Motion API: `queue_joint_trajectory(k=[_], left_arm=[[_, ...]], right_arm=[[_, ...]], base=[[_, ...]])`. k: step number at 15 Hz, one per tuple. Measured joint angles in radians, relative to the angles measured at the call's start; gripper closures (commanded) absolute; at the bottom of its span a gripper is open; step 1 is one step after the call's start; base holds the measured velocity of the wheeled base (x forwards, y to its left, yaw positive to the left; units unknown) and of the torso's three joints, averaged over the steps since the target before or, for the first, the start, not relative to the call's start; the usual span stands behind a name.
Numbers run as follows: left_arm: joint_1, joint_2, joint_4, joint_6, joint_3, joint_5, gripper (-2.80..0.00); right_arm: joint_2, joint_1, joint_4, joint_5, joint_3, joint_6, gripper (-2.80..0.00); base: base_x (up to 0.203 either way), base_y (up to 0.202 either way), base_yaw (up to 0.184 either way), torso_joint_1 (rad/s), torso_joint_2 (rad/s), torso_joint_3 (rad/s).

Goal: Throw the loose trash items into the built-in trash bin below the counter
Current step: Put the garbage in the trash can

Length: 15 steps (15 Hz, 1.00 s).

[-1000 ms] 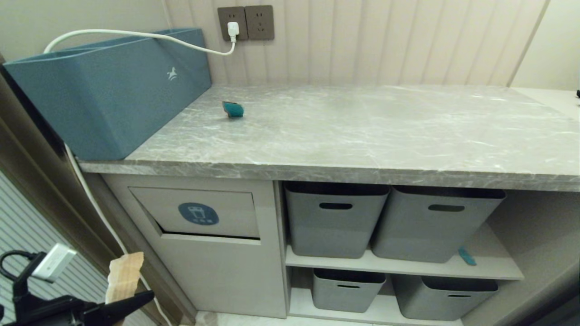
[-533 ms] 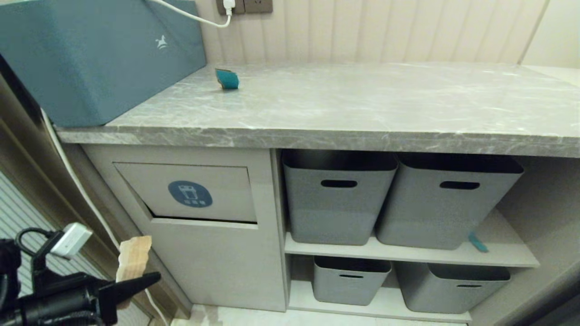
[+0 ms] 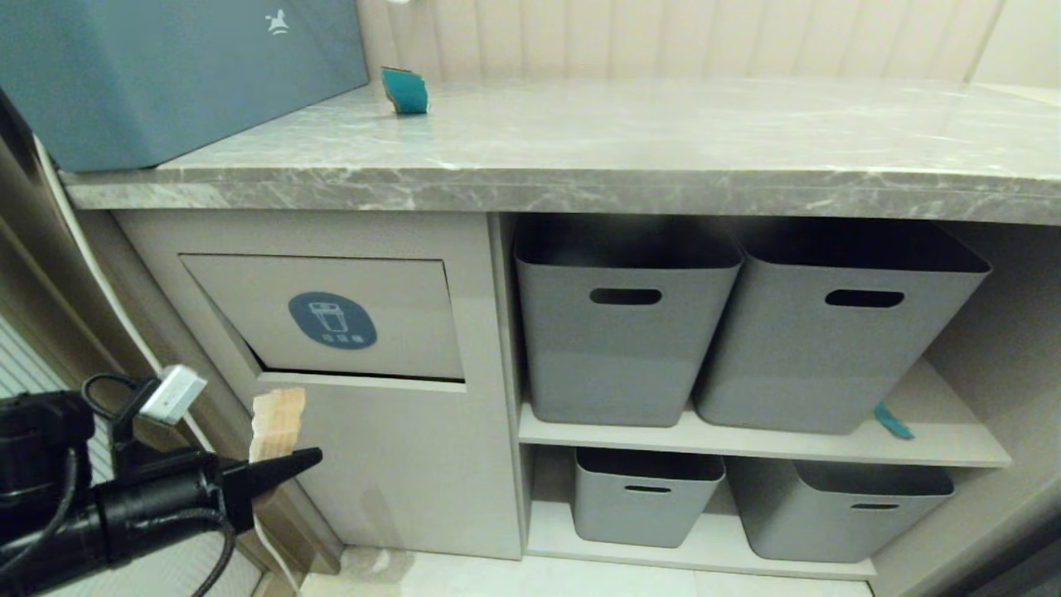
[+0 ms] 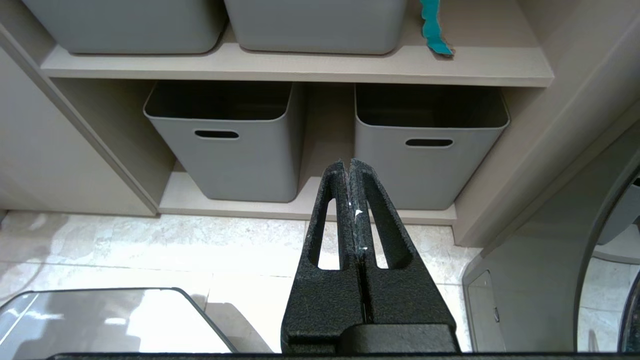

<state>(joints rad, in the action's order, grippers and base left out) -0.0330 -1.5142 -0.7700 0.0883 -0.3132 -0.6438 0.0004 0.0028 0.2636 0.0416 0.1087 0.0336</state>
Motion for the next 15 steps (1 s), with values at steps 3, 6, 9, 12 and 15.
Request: queue_joint_trajectory(k=[3, 6, 9, 12, 15], left_arm=[[0.019, -0.055, -0.127, 0.000, -0.005, 0.001, 0.00], [0.023, -0.098, -0.170, 0.002, -0.026, 0.001, 0.00], [0.022, -0.166, -0.230, -0.001, -0.066, 0.006, 0.00], [0.015, -0.258, -0.303, -0.009, -0.150, 0.073, 0.00], [0.010, -0.351, -0.386, -0.005, -0.175, 0.081, 0.00]], right_arm=[[0.000, 0.000, 0.000, 0.001, 0.000, 0.001, 0.00], [0.000, 0.000, 0.000, 0.001, 0.000, 0.001, 0.00], [0.000, 0.000, -0.001, 0.001, 0.000, 0.001, 0.00], [0.000, 0.000, -0.001, 0.001, 0.000, 0.001, 0.00], [0.000, 0.000, -0.001, 0.001, 0.000, 0.001, 0.00]], base=[[0.000, 0.000, 0.000, 0.000, 0.00, 0.000], [0.000, 0.000, 0.000, 0.000, 0.00, 0.000], [0.000, 0.000, 0.000, 0.000, 0.00, 0.000], [0.000, 0.000, 0.000, 0.000, 0.00, 0.000], [0.000, 0.000, 0.000, 0.000, 0.00, 0.000]])
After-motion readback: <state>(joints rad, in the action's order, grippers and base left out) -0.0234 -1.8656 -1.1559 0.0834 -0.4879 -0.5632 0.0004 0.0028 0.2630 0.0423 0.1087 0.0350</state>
